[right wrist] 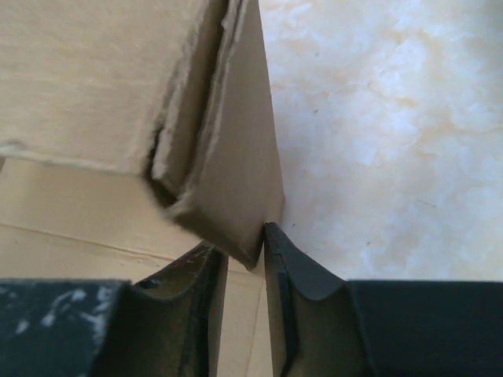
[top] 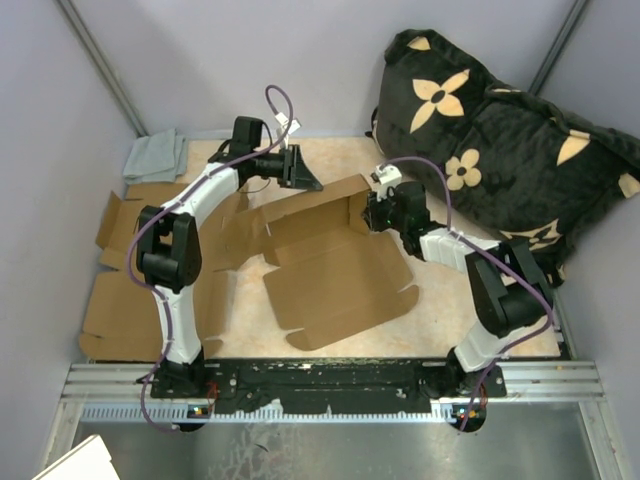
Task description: Fold the paper box
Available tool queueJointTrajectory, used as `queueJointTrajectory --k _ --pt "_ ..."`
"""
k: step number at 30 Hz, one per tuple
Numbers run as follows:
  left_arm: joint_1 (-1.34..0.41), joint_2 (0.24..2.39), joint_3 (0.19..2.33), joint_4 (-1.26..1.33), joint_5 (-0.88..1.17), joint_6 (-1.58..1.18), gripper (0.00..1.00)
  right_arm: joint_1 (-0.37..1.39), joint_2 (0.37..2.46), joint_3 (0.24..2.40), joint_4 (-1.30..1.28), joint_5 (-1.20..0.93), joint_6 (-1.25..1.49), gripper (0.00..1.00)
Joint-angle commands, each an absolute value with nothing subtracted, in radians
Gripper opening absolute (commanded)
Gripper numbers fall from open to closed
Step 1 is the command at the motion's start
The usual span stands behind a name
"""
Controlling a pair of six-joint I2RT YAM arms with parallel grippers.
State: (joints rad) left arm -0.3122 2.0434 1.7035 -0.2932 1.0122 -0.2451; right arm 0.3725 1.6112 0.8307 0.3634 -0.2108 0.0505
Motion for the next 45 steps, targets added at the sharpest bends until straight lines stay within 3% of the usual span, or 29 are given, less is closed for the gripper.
queueJointTrajectory --k 1,18,22,26,36,45 --pt "-0.319 2.059 1.705 -0.299 1.052 -0.222 0.37 0.379 1.694 0.9 0.366 -0.289 0.075 0.28" --pt "-0.324 2.058 1.705 -0.339 1.051 -0.201 0.37 0.38 1.751 1.007 0.423 -0.334 0.042 0.35" --pt "-0.325 2.059 1.707 -0.34 1.055 -0.202 0.37 0.38 1.766 1.012 0.426 -0.344 0.04 0.27" --pt "-0.331 2.06 1.712 -0.346 1.05 -0.204 0.36 0.39 1.768 1.019 0.426 -0.28 0.051 0.0" --pt "-0.337 2.059 1.789 -0.445 0.99 -0.171 0.36 0.468 1.763 1.066 0.162 0.235 0.136 0.0" --pt "-0.268 1.97 1.707 -0.289 0.814 -0.246 0.41 0.438 1.676 0.926 0.32 0.226 0.107 0.0"
